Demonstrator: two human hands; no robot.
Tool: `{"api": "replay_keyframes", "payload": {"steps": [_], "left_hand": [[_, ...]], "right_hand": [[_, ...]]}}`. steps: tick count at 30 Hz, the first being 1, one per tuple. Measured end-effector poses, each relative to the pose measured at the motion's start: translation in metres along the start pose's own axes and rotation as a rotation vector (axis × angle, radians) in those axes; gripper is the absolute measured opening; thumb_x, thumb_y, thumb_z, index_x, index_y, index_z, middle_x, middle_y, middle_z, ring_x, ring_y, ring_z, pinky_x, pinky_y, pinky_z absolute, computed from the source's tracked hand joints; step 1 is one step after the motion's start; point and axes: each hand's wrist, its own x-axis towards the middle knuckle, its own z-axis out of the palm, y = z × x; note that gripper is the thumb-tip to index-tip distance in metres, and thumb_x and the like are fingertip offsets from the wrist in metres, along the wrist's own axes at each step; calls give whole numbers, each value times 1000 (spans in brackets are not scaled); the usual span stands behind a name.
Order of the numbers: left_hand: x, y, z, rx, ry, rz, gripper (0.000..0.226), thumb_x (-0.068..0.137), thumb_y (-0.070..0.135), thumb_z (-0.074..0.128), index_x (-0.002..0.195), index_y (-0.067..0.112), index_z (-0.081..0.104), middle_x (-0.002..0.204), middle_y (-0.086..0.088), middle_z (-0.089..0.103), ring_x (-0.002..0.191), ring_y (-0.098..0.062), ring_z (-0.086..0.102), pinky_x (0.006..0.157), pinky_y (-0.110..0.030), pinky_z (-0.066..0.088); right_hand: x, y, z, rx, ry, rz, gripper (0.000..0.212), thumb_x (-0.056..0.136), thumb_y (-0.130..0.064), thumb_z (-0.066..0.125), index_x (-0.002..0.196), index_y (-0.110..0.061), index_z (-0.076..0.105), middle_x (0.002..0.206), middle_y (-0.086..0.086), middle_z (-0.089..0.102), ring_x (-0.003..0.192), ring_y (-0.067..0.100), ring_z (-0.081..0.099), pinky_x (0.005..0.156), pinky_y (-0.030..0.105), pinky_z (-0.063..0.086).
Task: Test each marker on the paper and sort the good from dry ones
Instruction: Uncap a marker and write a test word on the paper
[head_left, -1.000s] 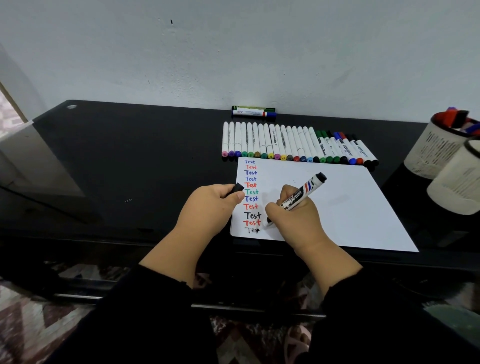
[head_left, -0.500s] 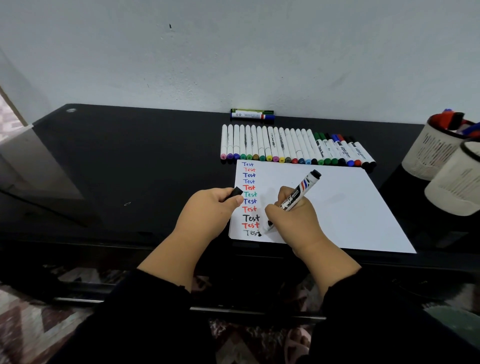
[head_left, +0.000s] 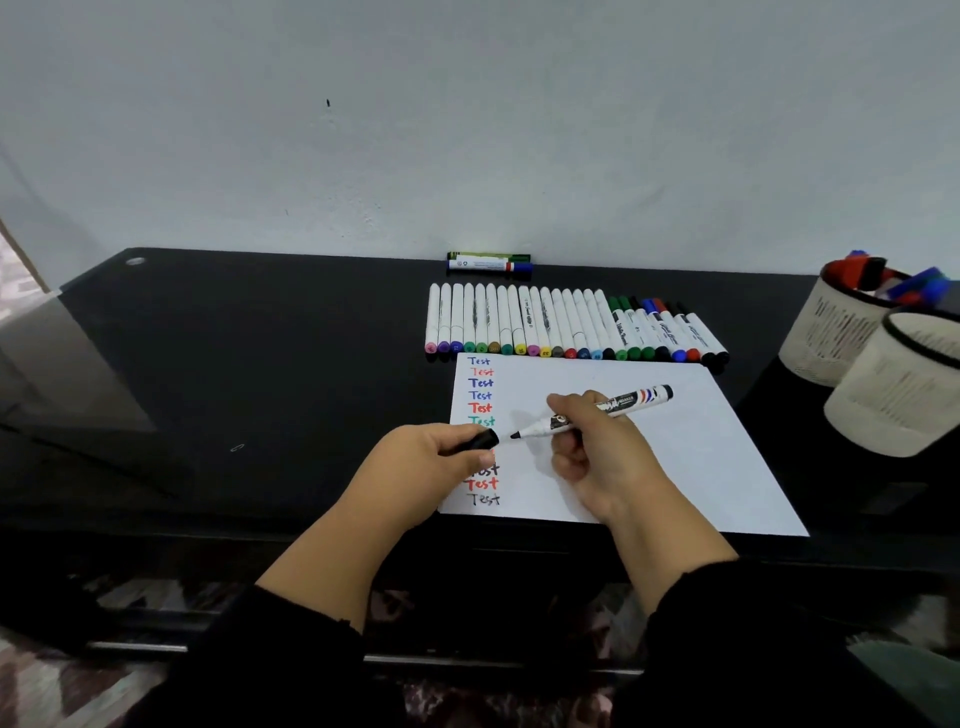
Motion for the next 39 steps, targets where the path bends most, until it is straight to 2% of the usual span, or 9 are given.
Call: {"api": "replay_keyframes", "payload": {"steps": [4, 8, 12, 16, 21, 28, 32, 36, 39], "left_hand": [[1, 1, 4, 1, -28, 20, 41, 86, 34, 64, 126, 35, 56, 125, 13, 57, 78, 6, 46, 64, -8, 34], [2, 4, 6, 12, -33, 37, 40, 86, 34, 64, 125, 36, 56, 105, 20, 55, 73, 10, 48, 52, -3, 35], [3, 4, 7, 35, -25, 69, 39, 86, 34, 64, 124, 36, 57, 112, 18, 57, 77, 10, 49, 60, -5, 33], [5, 6, 8, 45, -27, 73, 40, 85, 33, 64, 124, 35, 58, 123, 13, 57, 91, 0, 51, 70, -16, 39], [6, 8, 10, 40, -27, 84, 40, 85, 33, 65, 124, 34, 58, 123, 14, 58, 87, 3, 49, 69, -13, 37], [4, 10, 11, -13, -73, 77, 33, 85, 34, 64, 118, 34, 62, 88, 27, 58, 85, 2, 53, 62, -11, 35], [4, 10, 10, -55, -49, 75, 35, 84, 34, 66, 118, 33, 63, 86, 30, 55, 85, 5, 54, 64, -10, 36], [2, 11, 7, -132, 4, 45, 34, 80, 32, 70, 114, 36, 65, 83, 28, 58, 81, 3, 57, 60, -8, 38], [2, 14, 7, -126, 9, 41, 35, 79, 33, 71, 112, 37, 64, 77, 30, 54, 74, 6, 54, 53, -4, 38]], "right_hand": [[-2, -3, -1, -46, -45, -120, 45, 87, -2, 61, 57, -19, 31, 46, 2, 35, 39, 11, 26, 37, 18, 21], [-5, -2, 1, -191, -59, -199, 45, 86, -3, 62, 58, -18, 30, 43, 1, 34, 36, 12, 26, 37, 16, 24], [-5, -5, 0, -224, -92, -223, 46, 86, -4, 63, 59, -18, 30, 43, -2, 33, 37, 10, 26, 39, 18, 25], [-5, -8, -2, -239, -110, -230, 45, 86, -4, 64, 59, -18, 30, 43, -3, 32, 39, 11, 26, 43, 19, 26], [-4, -9, -5, -245, -103, -256, 43, 86, -5, 64, 60, -17, 31, 43, -2, 34, 40, 13, 26, 45, 20, 25], [-4, -8, -6, -298, -202, -268, 41, 85, -5, 66, 61, -16, 34, 45, -3, 34, 42, 13, 29, 44, 22, 27], [-5, -8, -4, -303, -266, -245, 38, 84, -10, 67, 63, -14, 37, 45, -2, 38, 42, 12, 32, 43, 21, 28], [-9, -14, -5, -270, -357, -178, 32, 73, -37, 64, 68, -12, 45, 49, 3, 50, 43, 10, 36, 44, 19, 28], [-8, -18, -5, -292, -331, -162, 27, 86, -31, 60, 73, -11, 49, 50, 6, 54, 43, 11, 35, 44, 19, 29]]}}
